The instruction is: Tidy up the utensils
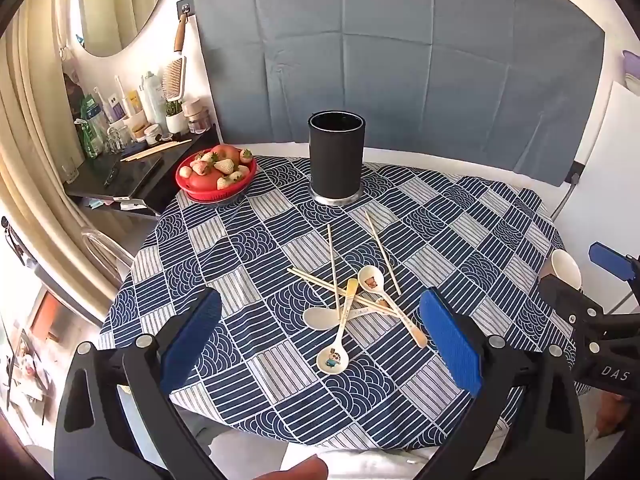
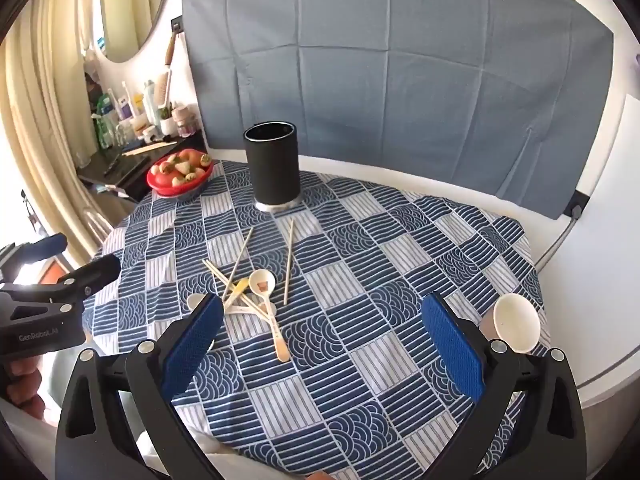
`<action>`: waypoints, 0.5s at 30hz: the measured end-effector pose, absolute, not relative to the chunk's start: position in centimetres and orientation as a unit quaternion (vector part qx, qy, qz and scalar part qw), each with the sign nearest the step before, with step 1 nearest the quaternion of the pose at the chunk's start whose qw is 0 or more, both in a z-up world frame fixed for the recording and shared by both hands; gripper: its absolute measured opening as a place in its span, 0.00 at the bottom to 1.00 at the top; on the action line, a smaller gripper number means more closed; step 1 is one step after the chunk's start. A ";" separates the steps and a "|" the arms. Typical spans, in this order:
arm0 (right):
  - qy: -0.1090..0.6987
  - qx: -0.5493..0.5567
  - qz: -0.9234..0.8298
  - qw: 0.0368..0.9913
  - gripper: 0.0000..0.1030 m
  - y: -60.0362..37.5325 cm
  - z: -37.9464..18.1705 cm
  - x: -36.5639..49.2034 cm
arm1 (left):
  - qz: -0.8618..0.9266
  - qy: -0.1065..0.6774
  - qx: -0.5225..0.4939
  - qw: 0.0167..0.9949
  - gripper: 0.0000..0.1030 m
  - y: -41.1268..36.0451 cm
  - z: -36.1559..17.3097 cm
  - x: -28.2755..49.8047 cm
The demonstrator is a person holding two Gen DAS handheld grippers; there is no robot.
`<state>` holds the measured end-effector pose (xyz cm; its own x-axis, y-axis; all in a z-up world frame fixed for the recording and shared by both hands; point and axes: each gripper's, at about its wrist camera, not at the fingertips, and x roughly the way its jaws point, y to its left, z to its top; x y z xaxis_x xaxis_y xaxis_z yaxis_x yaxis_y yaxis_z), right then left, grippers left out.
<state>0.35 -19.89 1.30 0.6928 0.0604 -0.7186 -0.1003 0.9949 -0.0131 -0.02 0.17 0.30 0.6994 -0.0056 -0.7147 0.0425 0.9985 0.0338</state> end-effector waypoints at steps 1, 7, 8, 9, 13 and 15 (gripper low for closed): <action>0.389 -0.026 0.044 0.920 0.92 -19.9 1.3 0.4 | -0.012 0.386 0.026 0.922 0.94 0.2 0.4 -0.1; 0.388 -0.028 0.044 0.920 0.92 -19.8 1.5 0.2 | -0.013 0.385 0.033 0.922 0.94 0.1 0.7 -0.1; 0.386 -0.029 0.043 0.921 0.92 -19.8 1.5 0.1 | -0.013 0.386 0.032 0.922 0.94 0.1 0.7 -0.1; 0.385 -0.031 0.043 0.921 0.92 -19.7 1.4 0.0 | -0.014 0.387 0.031 0.921 0.94 0.0 0.6 -0.1; 0.387 -0.032 0.044 0.921 0.92 -19.7 1.5 0.0 | -0.017 0.390 0.029 0.920 0.94 0.0 0.6 -0.1; 0.384 -0.034 0.043 0.922 0.92 -19.6 1.5 -0.1 | -0.016 0.389 0.030 0.921 0.94 0.0 0.6 -0.2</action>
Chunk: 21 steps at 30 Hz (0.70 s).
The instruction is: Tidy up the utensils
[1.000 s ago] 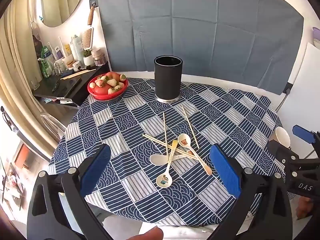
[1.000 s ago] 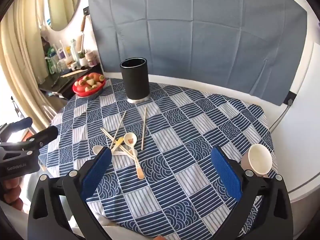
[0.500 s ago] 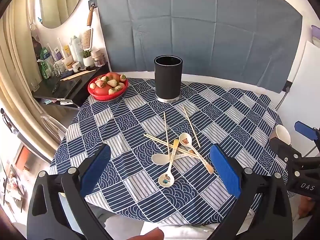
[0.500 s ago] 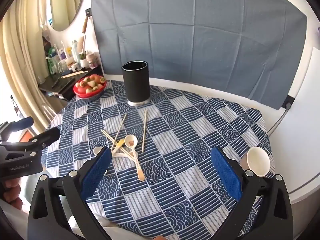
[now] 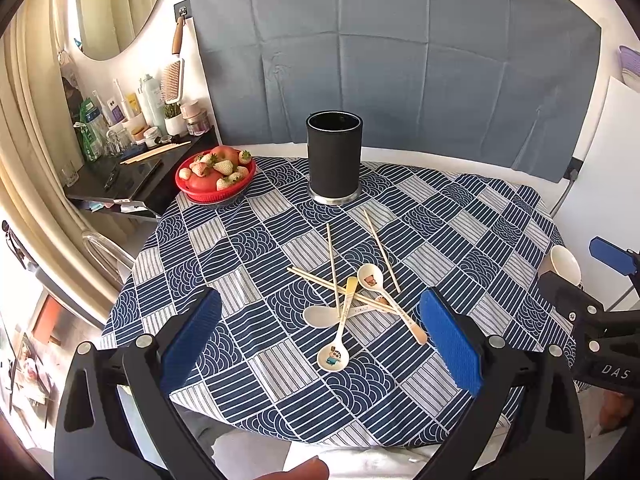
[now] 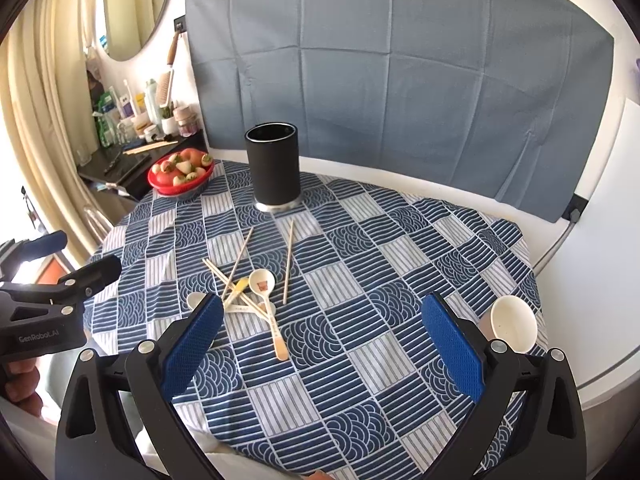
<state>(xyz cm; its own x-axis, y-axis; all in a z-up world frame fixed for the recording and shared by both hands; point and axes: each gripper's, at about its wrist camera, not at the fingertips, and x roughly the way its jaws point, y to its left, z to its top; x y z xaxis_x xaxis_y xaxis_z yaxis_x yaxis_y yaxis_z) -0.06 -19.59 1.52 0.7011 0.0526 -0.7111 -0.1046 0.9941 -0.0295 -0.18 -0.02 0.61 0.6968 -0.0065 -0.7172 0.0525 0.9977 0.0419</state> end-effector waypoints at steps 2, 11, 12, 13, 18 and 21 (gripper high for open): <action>0.383 -0.035 0.041 0.922 0.92 -19.6 1.5 -0.2 | -0.016 0.390 0.030 0.920 0.94 -0.1 0.6 -0.2; 0.381 -0.033 0.045 0.923 0.92 -19.6 1.5 -0.7 | -0.019 0.391 0.028 0.920 0.94 0.0 0.5 -0.7; 0.382 -0.033 0.046 0.923 0.92 -19.6 1.5 -0.8 | -0.019 0.392 0.028 0.919 0.94 0.0 0.5 -0.8; 0.382 -0.033 0.046 0.923 0.92 -19.6 1.5 -0.8 | -0.020 0.392 0.027 0.919 0.94 0.0 0.5 -0.9; 0.378 -0.035 0.049 0.924 0.92 -19.7 1.7 -1.4 | -0.019 0.391 0.024 0.920 0.94 -0.2 0.4 -1.7; 0.376 -0.037 0.053 0.924 0.92 -19.8 1.6 -1.7 | -0.015 0.390 0.023 0.921 0.94 -0.2 0.4 -2.2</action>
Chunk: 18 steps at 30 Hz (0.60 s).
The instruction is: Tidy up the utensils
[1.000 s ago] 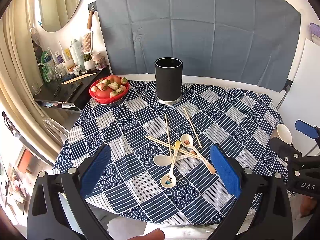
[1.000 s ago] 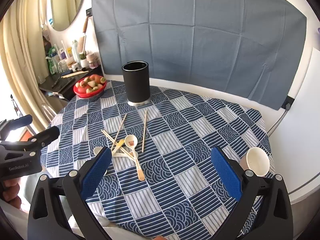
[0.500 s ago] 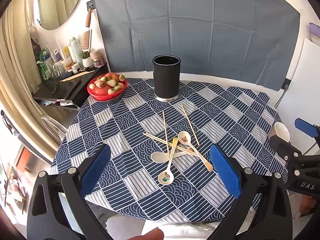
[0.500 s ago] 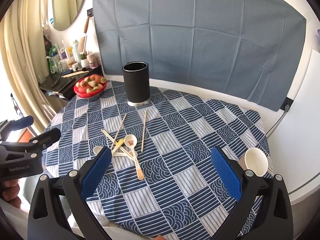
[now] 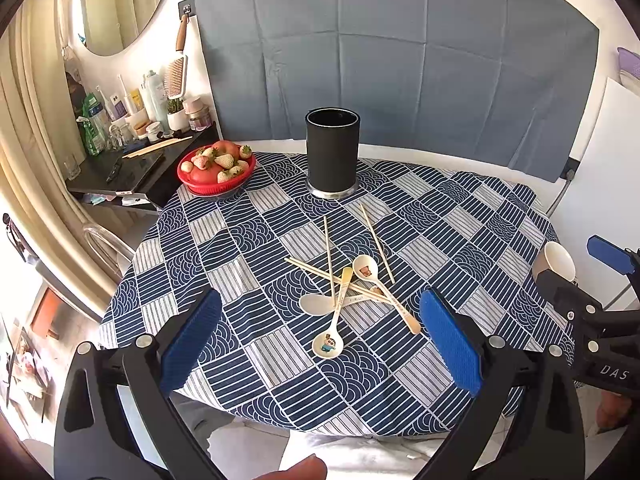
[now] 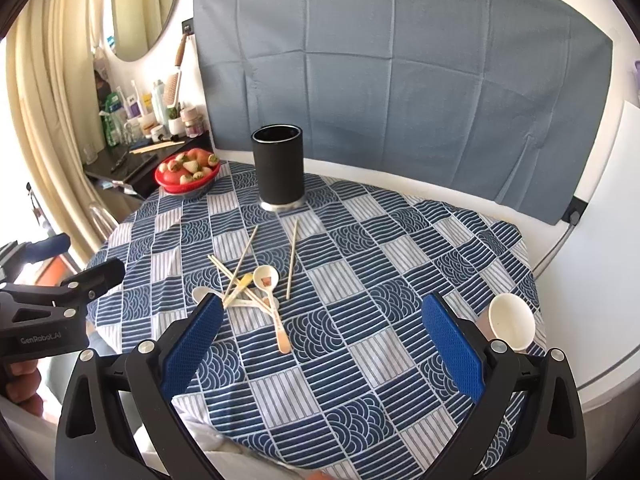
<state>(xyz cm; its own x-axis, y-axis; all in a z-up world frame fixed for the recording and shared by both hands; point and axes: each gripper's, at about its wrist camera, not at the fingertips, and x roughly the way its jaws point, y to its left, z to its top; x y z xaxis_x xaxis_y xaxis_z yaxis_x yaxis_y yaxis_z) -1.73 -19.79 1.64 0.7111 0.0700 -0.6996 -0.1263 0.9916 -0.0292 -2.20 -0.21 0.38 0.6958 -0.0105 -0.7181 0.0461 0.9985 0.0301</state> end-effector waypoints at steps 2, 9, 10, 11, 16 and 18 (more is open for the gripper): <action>0.377 -0.038 0.054 0.924 0.92 -19.9 1.6 -2.1 | -0.012 0.388 0.025 0.921 0.94 -0.3 0.3 -2.5; 0.372 -0.039 0.055 0.926 0.92 -20.0 1.8 -2.8 | -0.006 0.386 0.023 0.922 0.94 -0.3 0.4 -3.1; 0.372 -0.039 0.055 0.926 0.92 -20.0 1.8 -2.8 | -0.006 0.386 0.023 0.922 0.94 -0.3 0.4 -3.2; 0.372 -0.040 0.056 0.926 0.92 -20.0 1.8 -2.9 | -0.005 0.386 0.024 0.922 0.94 -0.3 0.3 -3.2; 0.377 -0.036 0.054 0.924 0.92 -20.1 1.6 -2.8 | -0.009 0.392 0.027 0.919 0.94 -0.2 0.2 -3.1; 0.378 -0.036 0.054 0.923 0.92 -20.0 1.5 -2.7 | -0.008 0.393 0.029 0.919 0.94 -0.2 0.1 -2.9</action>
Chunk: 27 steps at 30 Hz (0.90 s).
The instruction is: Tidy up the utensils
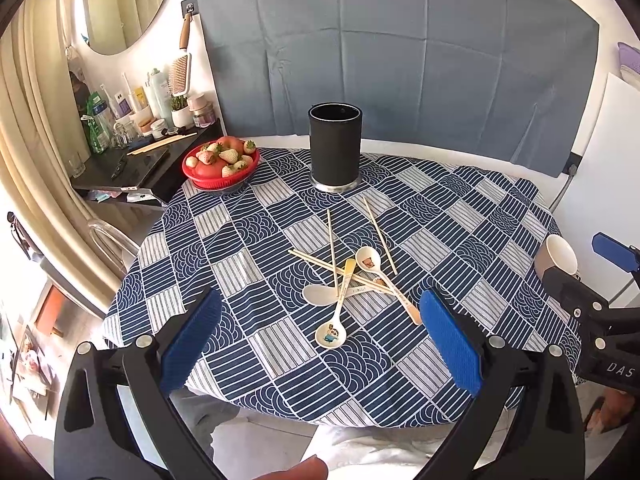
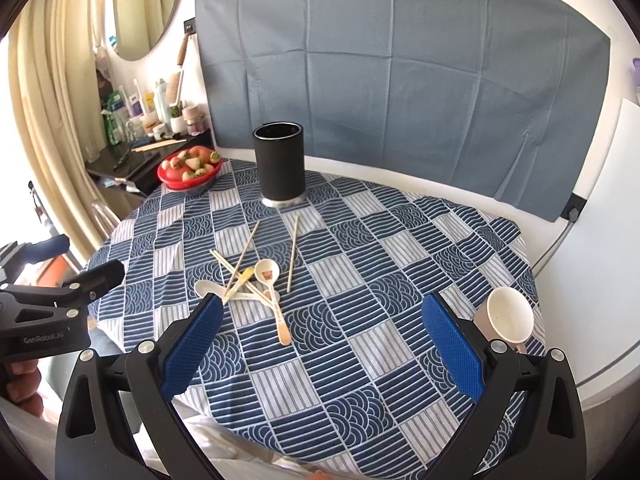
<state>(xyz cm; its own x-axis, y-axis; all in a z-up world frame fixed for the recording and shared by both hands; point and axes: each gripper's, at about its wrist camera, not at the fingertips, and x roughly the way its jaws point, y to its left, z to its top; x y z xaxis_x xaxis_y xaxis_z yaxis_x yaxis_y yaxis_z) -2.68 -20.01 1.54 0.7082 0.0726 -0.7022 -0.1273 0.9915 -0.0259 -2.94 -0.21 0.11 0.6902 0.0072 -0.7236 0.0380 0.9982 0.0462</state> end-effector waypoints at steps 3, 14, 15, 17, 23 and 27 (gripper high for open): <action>0.382 -0.035 0.055 0.922 0.92 -20.0 1.3 -2.4 | -0.008 0.396 0.031 0.917 0.94 -0.3 -0.1 -2.5; 0.392 -0.036 0.052 0.918 0.92 -19.8 0.9 -0.1 | -0.010 0.413 0.027 0.910 0.94 -0.1 -0.8 -0.3; 0.393 -0.036 0.052 0.917 0.93 -19.8 0.9 0.2 | -0.011 0.415 0.026 0.909 0.94 -0.1 -0.8 0.0; 0.394 -0.037 0.050 0.917 0.92 -19.7 0.8 0.7 | -0.013 0.417 0.027 0.908 0.94 0.0 -0.8 0.6; 0.401 -0.038 0.050 0.914 0.92 -19.6 0.6 2.7 | -0.013 0.426 0.028 0.904 0.94 0.1 -1.0 2.4; 0.406 -0.039 0.047 0.912 0.92 -19.4 0.4 4.1 | -0.014 0.433 0.028 0.901 0.94 0.3 -1.2 3.9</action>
<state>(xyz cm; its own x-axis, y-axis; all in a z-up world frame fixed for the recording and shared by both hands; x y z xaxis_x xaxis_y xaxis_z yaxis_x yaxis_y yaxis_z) 4.12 -19.43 0.40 0.6652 0.0551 -0.7446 -0.1181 0.9925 -0.0321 3.88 0.29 -1.19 0.6244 -0.0011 -0.7811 0.0502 0.9980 0.0388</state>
